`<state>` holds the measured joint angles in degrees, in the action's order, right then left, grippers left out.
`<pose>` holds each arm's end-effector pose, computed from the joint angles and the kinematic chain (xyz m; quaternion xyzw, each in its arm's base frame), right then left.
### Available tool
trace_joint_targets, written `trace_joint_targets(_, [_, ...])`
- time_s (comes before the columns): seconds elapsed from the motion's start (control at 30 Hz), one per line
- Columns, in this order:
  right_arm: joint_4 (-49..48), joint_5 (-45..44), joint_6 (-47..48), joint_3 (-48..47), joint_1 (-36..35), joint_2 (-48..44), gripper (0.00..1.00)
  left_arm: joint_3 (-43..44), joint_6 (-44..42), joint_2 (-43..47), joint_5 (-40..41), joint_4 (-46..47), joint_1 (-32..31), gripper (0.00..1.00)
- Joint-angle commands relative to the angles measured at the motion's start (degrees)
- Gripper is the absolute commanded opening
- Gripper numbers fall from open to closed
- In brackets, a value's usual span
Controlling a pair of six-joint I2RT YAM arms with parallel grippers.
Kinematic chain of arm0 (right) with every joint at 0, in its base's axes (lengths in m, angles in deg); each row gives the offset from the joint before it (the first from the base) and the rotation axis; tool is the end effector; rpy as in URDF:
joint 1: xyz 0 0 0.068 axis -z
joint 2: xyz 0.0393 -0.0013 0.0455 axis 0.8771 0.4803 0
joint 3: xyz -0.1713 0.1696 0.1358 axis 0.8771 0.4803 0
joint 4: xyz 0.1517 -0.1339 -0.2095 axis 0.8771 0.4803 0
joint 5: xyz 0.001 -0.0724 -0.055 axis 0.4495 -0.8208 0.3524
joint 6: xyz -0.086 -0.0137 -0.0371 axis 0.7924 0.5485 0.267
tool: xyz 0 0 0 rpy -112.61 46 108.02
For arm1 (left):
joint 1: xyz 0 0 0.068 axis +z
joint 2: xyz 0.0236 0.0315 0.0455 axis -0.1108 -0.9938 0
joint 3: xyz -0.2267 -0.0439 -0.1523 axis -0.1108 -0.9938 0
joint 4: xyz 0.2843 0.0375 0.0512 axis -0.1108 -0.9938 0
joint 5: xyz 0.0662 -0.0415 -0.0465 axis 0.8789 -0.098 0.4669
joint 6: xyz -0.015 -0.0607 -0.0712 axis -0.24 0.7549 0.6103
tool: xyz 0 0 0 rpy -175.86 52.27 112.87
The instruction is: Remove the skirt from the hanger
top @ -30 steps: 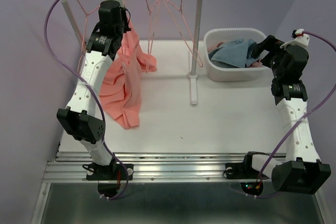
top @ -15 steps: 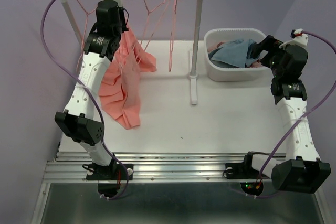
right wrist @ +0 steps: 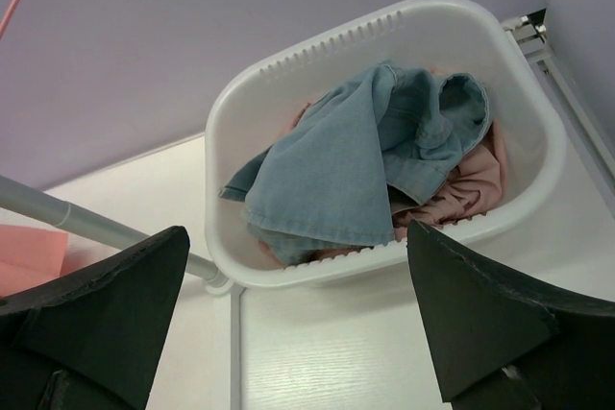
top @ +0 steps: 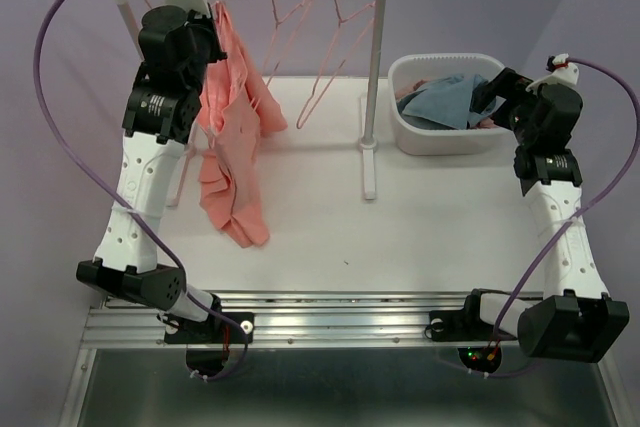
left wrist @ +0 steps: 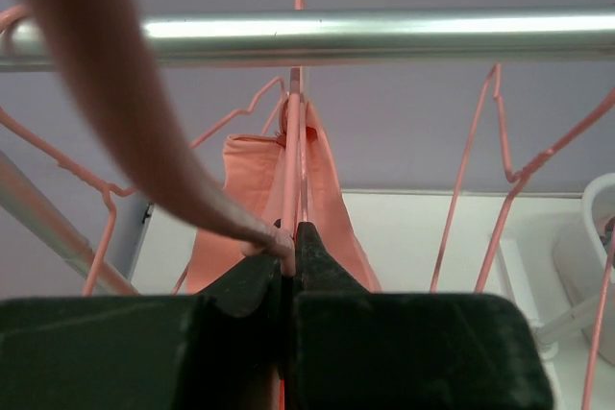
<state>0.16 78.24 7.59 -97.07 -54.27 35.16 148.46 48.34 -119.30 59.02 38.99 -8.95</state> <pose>0.3399 -0.0348 0.4057 0.1439 0.7385 0.1015 0.6509 0.3617 -0.0795 0.5771 0.0211 0.6699 -0.0100 0.7421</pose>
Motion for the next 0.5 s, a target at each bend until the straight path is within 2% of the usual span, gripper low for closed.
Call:
trace_joint_targets(0.0, [-2.5, 1.2, 0.6, 0.5, -0.3, 0.4, 1.00, -3.9, 0.3, 4.1, -2.0, 7.9, 0.0, 0.00])
trace_joint_targets(0.27, [-2.9, 2.1, 0.8, 0.6, -0.3, 0.8, 1.00, -18.7, 3.8, 12.8, -6.2, 13.7, -0.6, 0.00])
trace_joint_targets(0.47, [-1.9, 4.2, 0.2, 1.3, -0.3, 0.8, 1.00, -31.4, 9.6, 18.1, -0.9, 15.8, -1.6, 0.00])
